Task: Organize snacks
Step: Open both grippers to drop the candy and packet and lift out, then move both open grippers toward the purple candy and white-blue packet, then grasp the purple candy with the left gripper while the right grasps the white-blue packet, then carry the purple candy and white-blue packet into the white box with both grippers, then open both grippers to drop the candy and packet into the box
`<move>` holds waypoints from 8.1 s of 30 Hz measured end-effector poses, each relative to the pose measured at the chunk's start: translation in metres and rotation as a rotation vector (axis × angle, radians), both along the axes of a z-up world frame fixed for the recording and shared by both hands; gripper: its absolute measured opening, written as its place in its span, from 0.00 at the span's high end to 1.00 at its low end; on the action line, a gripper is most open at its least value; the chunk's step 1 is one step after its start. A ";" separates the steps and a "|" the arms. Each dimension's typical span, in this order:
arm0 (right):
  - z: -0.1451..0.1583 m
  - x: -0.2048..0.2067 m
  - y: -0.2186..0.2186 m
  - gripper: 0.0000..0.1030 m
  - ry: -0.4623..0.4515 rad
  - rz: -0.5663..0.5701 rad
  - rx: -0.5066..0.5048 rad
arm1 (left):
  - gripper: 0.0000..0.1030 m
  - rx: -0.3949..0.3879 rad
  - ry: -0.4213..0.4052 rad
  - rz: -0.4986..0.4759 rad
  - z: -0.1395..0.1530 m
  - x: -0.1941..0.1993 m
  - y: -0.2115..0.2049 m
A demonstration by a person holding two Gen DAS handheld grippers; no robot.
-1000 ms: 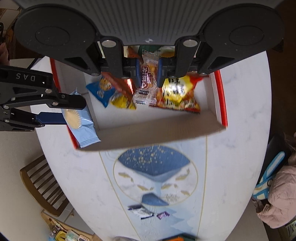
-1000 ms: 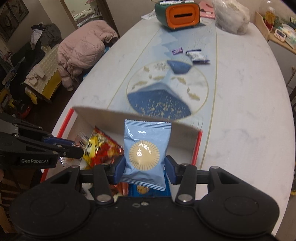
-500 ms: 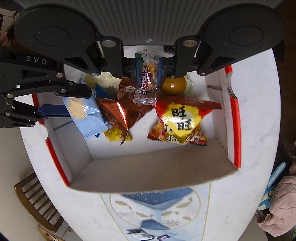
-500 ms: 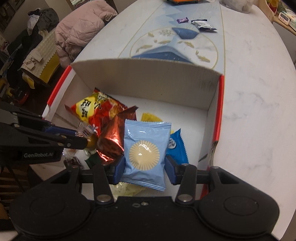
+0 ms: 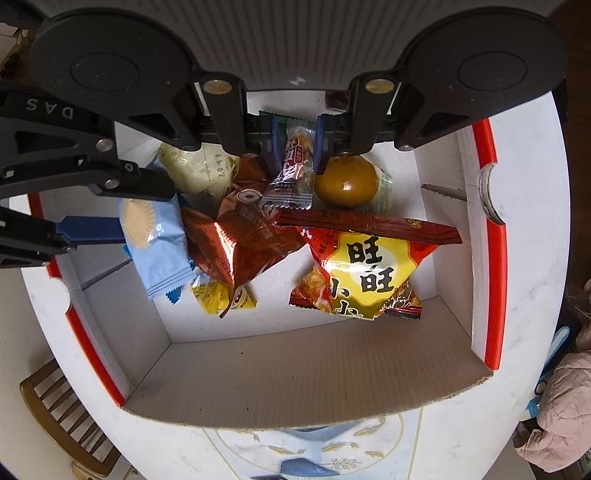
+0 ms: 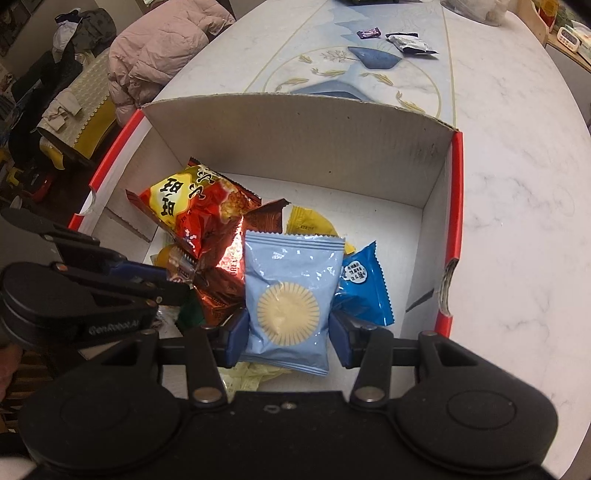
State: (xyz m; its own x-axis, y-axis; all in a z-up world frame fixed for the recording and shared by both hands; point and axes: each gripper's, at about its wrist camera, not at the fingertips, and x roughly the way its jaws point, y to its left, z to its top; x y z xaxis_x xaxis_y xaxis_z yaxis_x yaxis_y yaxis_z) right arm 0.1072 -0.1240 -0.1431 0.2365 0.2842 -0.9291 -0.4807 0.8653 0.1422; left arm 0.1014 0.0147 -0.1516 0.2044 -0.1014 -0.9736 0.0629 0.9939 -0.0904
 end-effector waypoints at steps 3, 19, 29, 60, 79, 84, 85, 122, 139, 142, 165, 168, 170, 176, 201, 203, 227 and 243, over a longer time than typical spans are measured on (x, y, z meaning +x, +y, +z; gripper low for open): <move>0.000 0.000 0.000 0.55 -0.003 -0.005 0.002 | 0.83 -0.006 0.001 -0.001 -0.003 0.000 0.001; 0.005 -0.004 -0.003 0.53 -0.021 -0.010 0.020 | 0.55 -0.074 -0.033 0.033 -0.004 -0.015 0.019; 0.022 -0.008 -0.016 0.46 -0.059 -0.041 0.076 | 0.53 -0.077 -0.145 0.053 0.031 -0.033 0.025; 0.139 0.090 -0.036 0.05 -0.337 0.034 0.159 | 0.33 0.014 -0.453 0.054 0.156 0.078 0.010; 0.102 0.278 -0.032 0.03 -0.319 0.086 0.074 | 0.33 0.092 -0.417 -0.026 0.126 0.285 0.009; 0.073 0.315 -0.024 0.04 -0.285 0.121 0.064 | 0.33 0.097 -0.389 -0.056 0.098 0.328 0.011; 0.067 0.321 -0.023 0.04 -0.278 0.126 0.063 | 0.33 0.095 -0.382 -0.049 0.093 0.336 0.013; -0.057 0.421 0.019 0.22 -0.270 0.230 0.032 | 0.39 0.155 -0.277 -0.187 -0.040 0.445 0.000; -0.059 0.417 0.022 0.51 -0.317 0.217 -0.003 | 0.73 0.107 -0.276 -0.128 -0.047 0.444 -0.008; -0.058 0.416 0.021 0.54 -0.313 0.194 -0.012 | 0.79 0.093 -0.272 -0.092 -0.046 0.441 -0.008; 0.026 0.350 -0.025 0.54 -0.247 -0.001 0.089 | 0.79 0.020 -0.298 0.090 0.043 0.377 0.014; 0.048 0.334 -0.028 0.54 -0.256 -0.008 0.104 | 0.79 0.006 -0.299 0.092 0.062 0.359 0.014; 0.062 0.321 -0.029 0.54 -0.265 -0.012 0.104 | 0.79 0.000 -0.299 0.091 0.074 0.345 0.014; 0.097 0.276 -0.027 0.54 -0.278 -0.006 0.103 | 0.79 -0.013 -0.310 0.076 0.105 0.293 0.011; 0.137 0.094 -0.016 0.54 -0.266 0.028 0.149 | 0.79 -0.057 -0.245 0.070 0.146 0.088 0.015; 0.133 0.082 -0.015 0.54 -0.256 0.026 0.151 | 0.79 -0.055 -0.241 0.086 0.142 0.074 0.017; 0.031 0.005 -0.005 0.54 -0.096 -0.029 0.085 | 0.79 -0.096 -0.086 0.174 0.043 -0.006 0.030; 0.004 -0.013 0.002 0.54 -0.052 -0.042 0.035 | 0.79 -0.079 -0.022 0.146 -0.004 -0.015 0.014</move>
State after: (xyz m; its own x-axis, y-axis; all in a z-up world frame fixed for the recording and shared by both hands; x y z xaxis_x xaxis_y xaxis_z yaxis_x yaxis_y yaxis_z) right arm 0.0946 -0.1224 -0.1396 0.2962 0.3050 -0.9051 -0.4514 0.8798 0.1487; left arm 0.0863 0.0283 -0.1560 0.2441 -0.1451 -0.9588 -0.0786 0.9825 -0.1687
